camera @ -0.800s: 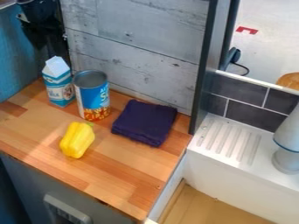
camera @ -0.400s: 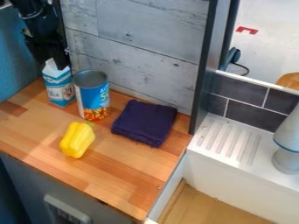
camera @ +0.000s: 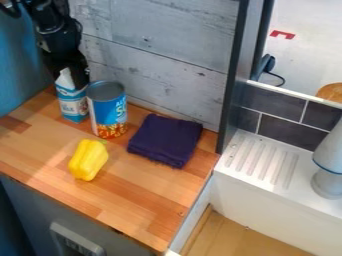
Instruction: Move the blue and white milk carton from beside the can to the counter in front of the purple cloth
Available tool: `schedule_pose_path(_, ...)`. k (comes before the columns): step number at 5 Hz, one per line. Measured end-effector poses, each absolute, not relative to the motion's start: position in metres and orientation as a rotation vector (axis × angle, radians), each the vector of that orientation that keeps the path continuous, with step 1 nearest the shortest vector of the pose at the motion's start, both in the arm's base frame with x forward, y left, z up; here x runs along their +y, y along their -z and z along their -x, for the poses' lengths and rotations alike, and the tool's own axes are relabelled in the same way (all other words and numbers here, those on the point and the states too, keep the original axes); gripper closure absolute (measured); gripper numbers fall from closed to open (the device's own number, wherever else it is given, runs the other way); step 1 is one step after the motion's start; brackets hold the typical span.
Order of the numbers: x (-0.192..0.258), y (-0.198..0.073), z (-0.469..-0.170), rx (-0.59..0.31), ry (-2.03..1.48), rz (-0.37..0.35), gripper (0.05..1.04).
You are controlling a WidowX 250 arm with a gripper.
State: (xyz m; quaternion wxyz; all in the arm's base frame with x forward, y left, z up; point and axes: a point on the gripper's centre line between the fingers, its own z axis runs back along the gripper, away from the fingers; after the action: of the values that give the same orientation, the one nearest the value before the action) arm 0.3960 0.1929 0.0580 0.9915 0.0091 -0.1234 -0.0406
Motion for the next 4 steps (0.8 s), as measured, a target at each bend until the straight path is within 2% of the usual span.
schedule_pose_path(1, 0.194, -0.053, -0.397, -0.244, 0.091, -0.024, 0.119)
schedule_pose_path(2, 0.193, -0.051, -0.398, -0.242, 0.082, -0.023, 0.254)
schedule_pose_path(4, 0.18, -0.05, -0.409, -0.273, 0.054, -0.041, 0.254)
